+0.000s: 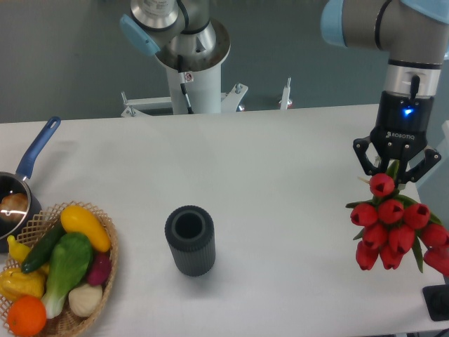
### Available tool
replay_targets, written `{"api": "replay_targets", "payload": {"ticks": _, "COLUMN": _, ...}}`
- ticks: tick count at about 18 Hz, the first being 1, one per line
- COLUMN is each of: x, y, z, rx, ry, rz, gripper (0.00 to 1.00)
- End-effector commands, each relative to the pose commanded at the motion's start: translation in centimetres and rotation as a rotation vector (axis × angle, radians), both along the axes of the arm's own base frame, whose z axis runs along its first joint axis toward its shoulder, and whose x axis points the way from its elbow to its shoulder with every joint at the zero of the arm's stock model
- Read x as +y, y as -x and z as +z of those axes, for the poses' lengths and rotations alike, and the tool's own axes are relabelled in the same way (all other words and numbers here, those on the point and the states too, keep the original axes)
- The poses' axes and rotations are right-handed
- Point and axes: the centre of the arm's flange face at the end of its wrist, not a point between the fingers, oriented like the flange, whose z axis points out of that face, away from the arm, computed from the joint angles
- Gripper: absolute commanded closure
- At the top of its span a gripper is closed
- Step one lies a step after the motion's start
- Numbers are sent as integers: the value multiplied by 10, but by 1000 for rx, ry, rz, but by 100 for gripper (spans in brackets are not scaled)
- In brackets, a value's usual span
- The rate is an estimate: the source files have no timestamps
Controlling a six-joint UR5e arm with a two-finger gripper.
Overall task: Insert the flowers into the vase
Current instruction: 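Hold the red tulip bunch in the gripper above the table, then carry the tulip bunch over to the dark grey vase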
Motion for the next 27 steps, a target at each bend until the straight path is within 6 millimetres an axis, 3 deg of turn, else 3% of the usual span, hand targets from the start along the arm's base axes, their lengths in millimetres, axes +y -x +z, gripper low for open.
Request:
{"api": "replay_targets", "payload": {"ticks": 9, "x": 4, "y": -3, "z": -3, "rx": -15, "ry": -2, "rz": 2, "gripper": 75}}
{"api": "replay_targets", "payload": {"ticks": 14, "x": 26, "y": -15, "z": -6, "rx": -28, "ry": -26, "rz": -47, "gripper": 75}}
{"api": "replay_targets", "payload": {"ticks": 27, "x": 57, "y": -42, "z": 14, "rx": -93, "ry": -332, "rz": -251, "gripper": 75}}
